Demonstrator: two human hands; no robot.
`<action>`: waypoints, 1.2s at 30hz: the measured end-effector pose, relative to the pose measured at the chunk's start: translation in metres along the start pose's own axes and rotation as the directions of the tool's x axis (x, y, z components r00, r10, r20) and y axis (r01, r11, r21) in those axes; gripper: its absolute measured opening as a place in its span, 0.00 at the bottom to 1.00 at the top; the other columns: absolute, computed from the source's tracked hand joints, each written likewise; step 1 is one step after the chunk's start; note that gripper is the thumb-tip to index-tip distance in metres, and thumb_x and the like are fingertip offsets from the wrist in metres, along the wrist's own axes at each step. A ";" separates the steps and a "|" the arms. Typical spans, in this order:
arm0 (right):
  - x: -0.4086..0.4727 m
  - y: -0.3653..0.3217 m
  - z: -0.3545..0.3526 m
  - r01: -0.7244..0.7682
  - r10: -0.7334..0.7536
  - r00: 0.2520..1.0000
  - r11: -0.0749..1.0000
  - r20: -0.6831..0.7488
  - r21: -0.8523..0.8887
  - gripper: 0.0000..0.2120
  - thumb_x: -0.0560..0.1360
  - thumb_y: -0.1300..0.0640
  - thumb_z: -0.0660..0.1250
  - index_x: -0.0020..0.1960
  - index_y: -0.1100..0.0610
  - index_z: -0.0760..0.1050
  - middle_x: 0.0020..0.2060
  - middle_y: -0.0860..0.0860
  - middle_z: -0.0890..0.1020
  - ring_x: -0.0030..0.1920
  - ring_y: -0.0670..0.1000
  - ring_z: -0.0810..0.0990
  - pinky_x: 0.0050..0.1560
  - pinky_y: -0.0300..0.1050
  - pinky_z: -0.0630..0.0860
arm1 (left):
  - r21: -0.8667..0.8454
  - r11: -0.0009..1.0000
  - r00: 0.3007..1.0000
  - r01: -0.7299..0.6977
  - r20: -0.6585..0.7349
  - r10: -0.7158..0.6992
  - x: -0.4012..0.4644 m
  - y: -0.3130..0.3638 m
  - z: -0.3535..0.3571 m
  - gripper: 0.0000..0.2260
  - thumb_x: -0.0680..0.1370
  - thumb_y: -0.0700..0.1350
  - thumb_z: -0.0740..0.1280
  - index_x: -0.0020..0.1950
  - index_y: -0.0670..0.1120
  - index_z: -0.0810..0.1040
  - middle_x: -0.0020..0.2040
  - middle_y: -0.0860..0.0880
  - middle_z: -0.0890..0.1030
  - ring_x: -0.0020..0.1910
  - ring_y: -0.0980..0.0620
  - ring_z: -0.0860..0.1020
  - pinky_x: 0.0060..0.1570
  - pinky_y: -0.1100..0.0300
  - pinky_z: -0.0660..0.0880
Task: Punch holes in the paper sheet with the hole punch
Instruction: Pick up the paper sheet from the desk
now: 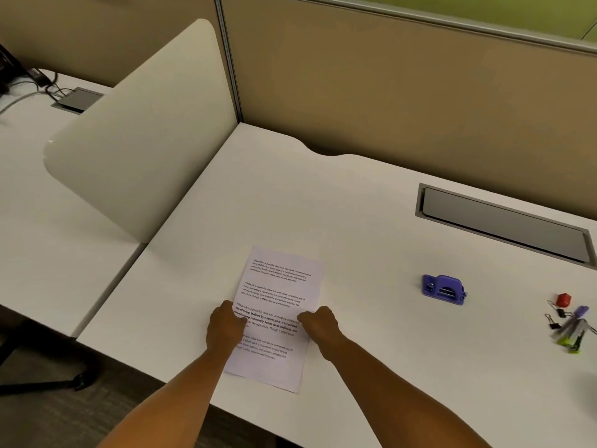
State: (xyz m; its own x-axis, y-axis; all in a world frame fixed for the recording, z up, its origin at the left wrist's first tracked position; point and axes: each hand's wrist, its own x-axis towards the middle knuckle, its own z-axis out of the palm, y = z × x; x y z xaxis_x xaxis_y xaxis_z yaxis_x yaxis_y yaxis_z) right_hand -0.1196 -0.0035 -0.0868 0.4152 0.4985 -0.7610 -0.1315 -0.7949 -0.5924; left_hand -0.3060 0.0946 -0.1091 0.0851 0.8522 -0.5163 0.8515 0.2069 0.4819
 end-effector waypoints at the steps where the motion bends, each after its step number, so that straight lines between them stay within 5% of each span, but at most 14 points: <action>1: 0.000 0.000 0.000 0.005 -0.005 1.000 1.000 0.000 -0.005 0.11 0.75 0.61 0.65 0.52 0.67 0.78 0.43 0.54 0.77 0.40 0.51 0.74 0.35 0.41 0.68 | 0.006 1.000 1.000 -0.001 0.014 0.000 0.000 0.000 -0.002 0.12 0.77 0.42 0.70 0.58 0.41 0.75 0.57 0.41 0.81 0.51 0.44 0.79 0.47 0.53 0.77; 7: 0.002 0.003 -0.002 -0.009 0.009 1.000 1.000 -0.015 0.021 0.02 0.75 0.61 0.65 0.45 0.60 0.74 0.39 0.53 0.75 0.36 0.49 0.71 0.34 0.40 0.66 | -0.002 1.000 0.998 -0.008 0.062 0.008 0.010 -0.007 -0.009 0.10 0.80 0.42 0.65 0.61 0.44 0.76 0.58 0.43 0.81 0.53 0.44 0.80 0.49 0.52 0.77; 10: 0.006 0.003 -0.009 -0.024 0.025 0.999 0.999 -0.022 0.044 0.11 0.72 0.58 0.67 0.52 0.59 0.69 0.43 0.53 0.75 0.37 0.49 0.73 0.31 0.38 0.68 | -0.046 0.999 0.997 -0.007 0.077 0.011 0.013 -0.012 -0.012 0.10 0.79 0.42 0.66 0.60 0.43 0.77 0.58 0.42 0.81 0.54 0.42 0.80 0.56 0.46 0.78; 14: 0.014 -0.008 -0.030 0.101 -0.082 0.987 0.986 -0.139 0.133 0.27 0.73 0.56 0.69 0.68 0.55 0.64 0.53 0.57 0.80 0.47 0.54 0.77 0.48 0.49 0.77 | -0.091 0.995 0.993 -0.042 0.109 0.052 0.015 -0.016 -0.018 0.09 0.79 0.40 0.66 0.59 0.42 0.78 0.57 0.43 0.82 0.52 0.45 0.80 0.53 0.52 0.78; 16: 0.016 -0.017 -0.048 0.188 -0.162 0.962 0.977 -0.219 0.103 0.24 0.74 0.57 0.70 0.67 0.56 0.66 0.46 0.54 0.80 0.44 0.54 0.78 0.50 0.49 0.76 | -0.123 0.990 0.987 -0.072 0.137 0.089 0.014 -0.016 -0.021 0.08 0.79 0.39 0.67 0.57 0.42 0.78 0.56 0.43 0.82 0.50 0.47 0.79 0.50 0.56 0.76; 19: 0.023 -0.028 -0.073 0.233 -0.236 0.936 0.971 -0.261 -0.044 0.21 0.75 0.54 0.70 0.66 0.56 0.71 0.52 0.55 0.81 0.52 0.56 0.81 0.58 0.52 0.77 | -0.137 0.985 0.967 -0.109 0.217 0.137 0.013 -0.017 -0.027 0.06 0.78 0.38 0.68 0.54 0.44 0.79 0.53 0.45 0.83 0.49 0.49 0.81 0.49 0.56 0.78; 25: 0.029 -0.041 -0.102 0.279 -0.302 0.953 0.909 -0.029 -0.310 0.20 0.78 0.48 0.68 0.66 0.55 0.75 0.58 0.51 0.79 0.58 0.51 0.78 0.59 0.44 0.73 | -0.114 0.978 0.904 -0.175 0.375 0.206 0.008 -0.009 -0.032 0.05 0.77 0.41 0.70 0.53 0.45 0.80 0.52 0.47 0.84 0.50 0.50 0.83 0.54 0.53 0.79; 29: 0.025 -0.039 -0.111 0.217 -0.188 0.967 0.961 0.169 -0.170 0.21 0.77 0.45 0.70 0.66 0.55 0.74 0.56 0.54 0.82 0.51 0.51 0.80 0.51 0.46 0.75 | -0.150 0.972 0.866 -0.179 0.445 0.228 0.002 0.001 -0.036 0.07 0.77 0.41 0.70 0.55 0.43 0.80 0.52 0.48 0.85 0.49 0.50 0.84 0.54 0.53 0.80; 36: 0.019 -0.010 -0.119 0.284 -0.206 0.928 0.930 0.310 -0.232 0.15 0.75 0.47 0.72 0.54 0.59 0.83 0.49 0.52 0.87 0.47 0.50 0.86 0.53 0.47 0.82 | -0.151 0.969 0.809 -0.198 0.533 0.248 0.001 0.022 -0.042 0.08 0.76 0.41 0.72 0.55 0.48 0.81 0.51 0.50 0.86 0.49 0.51 0.85 0.56 0.51 0.81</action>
State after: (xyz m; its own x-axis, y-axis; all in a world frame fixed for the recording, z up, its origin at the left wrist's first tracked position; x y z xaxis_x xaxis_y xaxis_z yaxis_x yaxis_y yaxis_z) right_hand -0.0037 -0.0277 -0.0638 0.1332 0.7338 -0.6661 0.2049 -0.6780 -0.7059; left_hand -0.3086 0.1202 -0.0696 0.5560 0.4848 -0.6751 0.7295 0.1047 0.6760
